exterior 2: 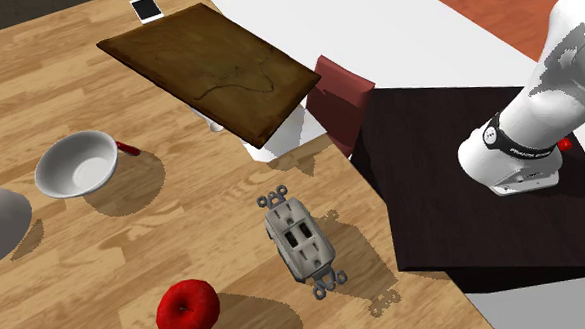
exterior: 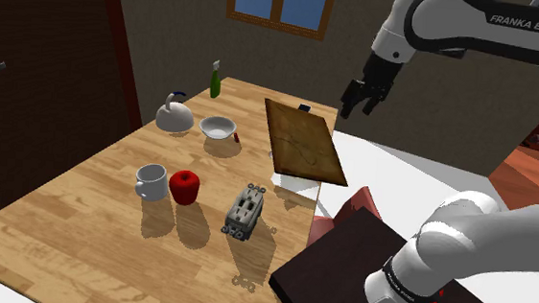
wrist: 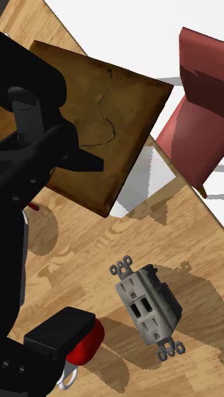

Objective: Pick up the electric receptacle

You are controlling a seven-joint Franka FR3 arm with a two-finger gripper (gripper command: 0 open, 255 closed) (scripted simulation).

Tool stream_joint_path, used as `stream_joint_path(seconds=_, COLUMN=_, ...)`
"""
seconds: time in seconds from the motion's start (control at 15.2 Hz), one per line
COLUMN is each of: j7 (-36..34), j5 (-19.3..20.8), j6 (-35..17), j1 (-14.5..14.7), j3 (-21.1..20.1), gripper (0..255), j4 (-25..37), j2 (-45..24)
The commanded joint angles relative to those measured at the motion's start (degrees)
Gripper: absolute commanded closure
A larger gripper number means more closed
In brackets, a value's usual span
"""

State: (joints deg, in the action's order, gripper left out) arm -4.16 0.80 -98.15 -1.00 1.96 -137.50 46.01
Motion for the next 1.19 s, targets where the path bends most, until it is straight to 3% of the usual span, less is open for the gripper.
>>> stream_joint_path(seconds=0.0, j7=0.0, j5=0.0, j6=0.0, j1=0.0, j3=0.0, gripper=0, j4=0.0, j2=0.0)
stream_joint_path(seconds=0.59, j7=-19.58, j5=-6.78, j6=-11.46, j1=0.06, j3=-11.85, gripper=0, j4=-11.62, j2=-0.69)
stream_joint_path(seconds=1.12, j7=-37.61, j5=-12.3, j6=-24.1, j1=0.01, j3=-23.72, gripper=0, j4=-15.11, j2=-10.37)
